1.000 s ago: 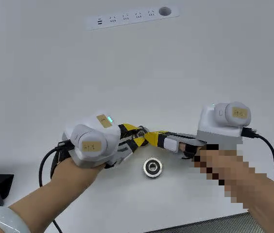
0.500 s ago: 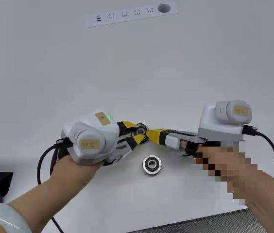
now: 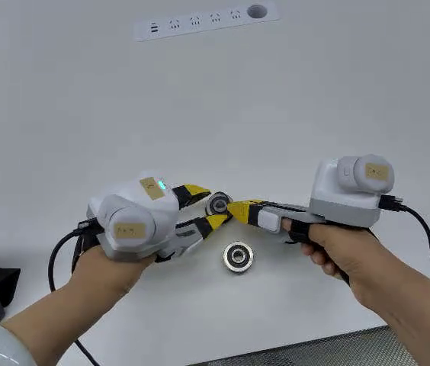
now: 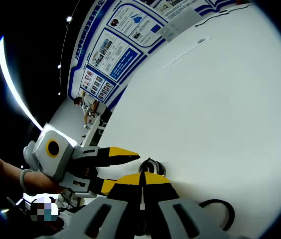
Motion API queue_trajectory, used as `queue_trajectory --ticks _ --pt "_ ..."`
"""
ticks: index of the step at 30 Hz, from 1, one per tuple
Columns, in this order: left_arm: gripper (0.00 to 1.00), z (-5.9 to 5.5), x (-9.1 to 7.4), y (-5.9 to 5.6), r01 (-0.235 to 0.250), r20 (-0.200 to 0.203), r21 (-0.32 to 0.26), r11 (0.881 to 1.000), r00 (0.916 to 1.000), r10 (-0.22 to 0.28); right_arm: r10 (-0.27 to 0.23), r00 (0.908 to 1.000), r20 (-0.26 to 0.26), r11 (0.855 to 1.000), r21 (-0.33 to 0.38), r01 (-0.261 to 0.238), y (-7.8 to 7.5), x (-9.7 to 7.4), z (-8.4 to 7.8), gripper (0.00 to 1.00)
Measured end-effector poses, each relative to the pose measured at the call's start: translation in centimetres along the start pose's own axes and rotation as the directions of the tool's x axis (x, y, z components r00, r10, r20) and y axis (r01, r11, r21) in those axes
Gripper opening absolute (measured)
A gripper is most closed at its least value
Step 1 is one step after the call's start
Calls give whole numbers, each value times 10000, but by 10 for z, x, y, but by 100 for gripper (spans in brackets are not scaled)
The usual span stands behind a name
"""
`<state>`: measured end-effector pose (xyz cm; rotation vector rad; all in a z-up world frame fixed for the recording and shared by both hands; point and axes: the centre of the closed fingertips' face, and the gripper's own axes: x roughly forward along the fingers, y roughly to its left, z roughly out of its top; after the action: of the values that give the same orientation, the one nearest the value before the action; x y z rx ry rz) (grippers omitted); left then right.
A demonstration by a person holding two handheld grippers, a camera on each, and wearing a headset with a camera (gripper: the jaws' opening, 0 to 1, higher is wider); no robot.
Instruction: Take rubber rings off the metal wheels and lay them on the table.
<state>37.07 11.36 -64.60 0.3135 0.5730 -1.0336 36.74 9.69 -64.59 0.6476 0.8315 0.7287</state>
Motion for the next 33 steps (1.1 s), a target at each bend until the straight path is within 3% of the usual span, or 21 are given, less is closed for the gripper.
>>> queue_trajectory --ticks 14,24,33 --pt "41 -13 -10 2 -236 -160 -299 9993 9996 232 407 9991 153 9992 11 -407 16 1 3 2" --pt "43 -19 -15 4 -369 -221 -459 9983 9991 359 673 9968 437 9977 52 -676 28 -9 7 2" --pt "42 -20 -17 1 -363 -236 -490 9981 9991 352 572 9962 664 9982 150 -583 24 -23 8 2"
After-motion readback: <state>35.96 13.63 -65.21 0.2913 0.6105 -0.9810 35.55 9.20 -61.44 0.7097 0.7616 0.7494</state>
